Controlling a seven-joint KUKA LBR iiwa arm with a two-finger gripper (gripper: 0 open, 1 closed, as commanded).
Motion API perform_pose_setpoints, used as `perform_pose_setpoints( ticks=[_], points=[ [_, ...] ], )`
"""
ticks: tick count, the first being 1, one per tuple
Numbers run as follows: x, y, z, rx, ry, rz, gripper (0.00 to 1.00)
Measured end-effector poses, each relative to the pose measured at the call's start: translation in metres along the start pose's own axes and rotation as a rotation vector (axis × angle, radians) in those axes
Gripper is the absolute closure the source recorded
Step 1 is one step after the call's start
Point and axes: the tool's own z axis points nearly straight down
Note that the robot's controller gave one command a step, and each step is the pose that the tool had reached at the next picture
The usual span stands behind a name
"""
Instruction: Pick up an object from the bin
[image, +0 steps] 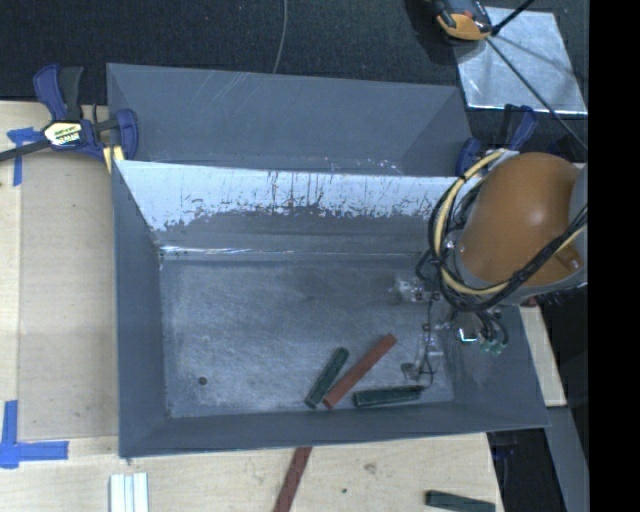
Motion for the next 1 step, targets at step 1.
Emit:
perform_pose_setpoints(
  ticks=[1],
  points=[
    [-0.0019,0.0001,-0.0039,0.001,-0.008,-0.002,0.00]
  ],
)
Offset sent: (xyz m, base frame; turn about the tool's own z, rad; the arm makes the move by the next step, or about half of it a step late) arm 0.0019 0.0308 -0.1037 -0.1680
